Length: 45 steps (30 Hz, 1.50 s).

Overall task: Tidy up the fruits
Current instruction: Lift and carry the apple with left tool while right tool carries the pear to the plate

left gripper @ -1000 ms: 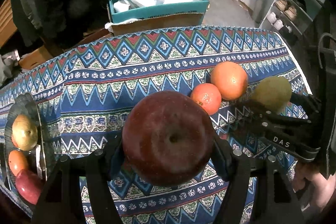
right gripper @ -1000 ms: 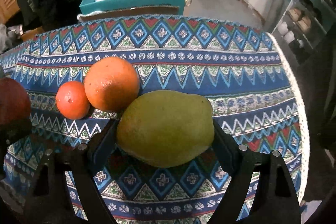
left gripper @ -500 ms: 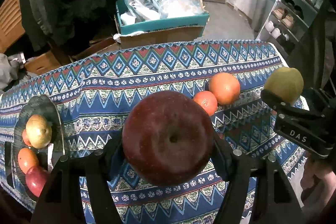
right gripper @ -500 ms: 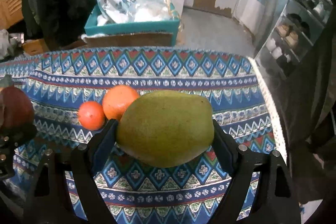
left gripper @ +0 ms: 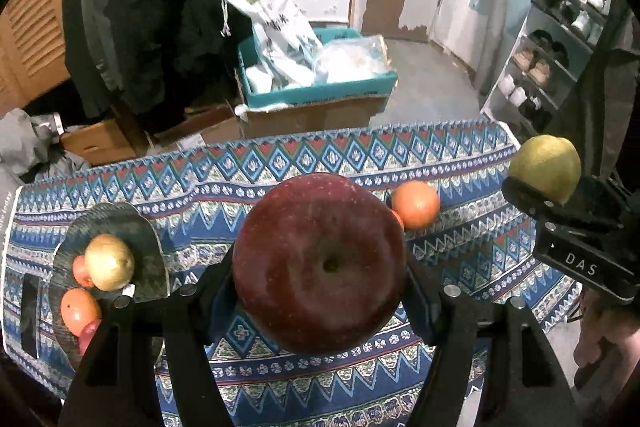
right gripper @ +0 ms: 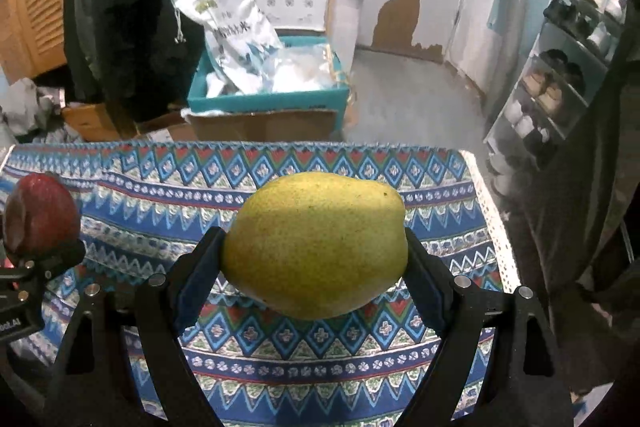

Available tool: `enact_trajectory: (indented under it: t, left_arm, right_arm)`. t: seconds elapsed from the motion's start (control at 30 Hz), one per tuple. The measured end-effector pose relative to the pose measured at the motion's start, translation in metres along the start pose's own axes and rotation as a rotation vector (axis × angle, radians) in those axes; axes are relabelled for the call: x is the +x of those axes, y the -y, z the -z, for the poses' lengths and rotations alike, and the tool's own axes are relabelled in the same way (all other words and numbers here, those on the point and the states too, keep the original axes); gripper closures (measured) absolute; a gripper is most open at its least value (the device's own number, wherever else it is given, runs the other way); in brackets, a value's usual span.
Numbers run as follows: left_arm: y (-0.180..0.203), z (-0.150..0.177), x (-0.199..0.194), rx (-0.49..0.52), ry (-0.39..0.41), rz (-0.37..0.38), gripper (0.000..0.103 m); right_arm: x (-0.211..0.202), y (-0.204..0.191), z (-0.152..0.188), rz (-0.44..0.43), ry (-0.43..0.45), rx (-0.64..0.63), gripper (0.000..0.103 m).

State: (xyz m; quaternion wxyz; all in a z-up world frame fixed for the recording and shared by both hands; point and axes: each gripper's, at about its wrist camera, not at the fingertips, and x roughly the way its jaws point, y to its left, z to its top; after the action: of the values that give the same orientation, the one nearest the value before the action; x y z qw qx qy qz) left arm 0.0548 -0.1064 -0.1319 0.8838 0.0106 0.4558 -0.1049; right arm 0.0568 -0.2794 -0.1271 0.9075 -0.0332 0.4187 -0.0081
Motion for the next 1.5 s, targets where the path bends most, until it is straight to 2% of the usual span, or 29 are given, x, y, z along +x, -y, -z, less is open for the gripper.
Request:
enact_trajectory:
  t: [0.23,0.67,1.03,1.5]
  left_arm:
    - [-0.006,-0.003,-0.019,0.001,0.039,-0.007,0.032]
    - [-0.017,-0.005,-0.033,-0.019,0.062,-0.020,0.032]
    - [-0.039,-0.005,-0.043,-0.062,0.071,-0.025,0.032]
    - [-0.090,0.006,-0.044,-0.138,0.056,-0.080,0.032]
  right_arm:
    - [-0.026,-0.002,-0.008,-0.007,0.048,0.001,0.019]
    - [-0.058,-0.017,-0.021,-0.038,0.121,-0.018,0.019]
    - [-0.063,-0.042,-0.029,-0.083,0.135,-0.047,0.018]
    - [-0.056,-0.087,-0.040,-0.175,0.123,-0.085,0.018]
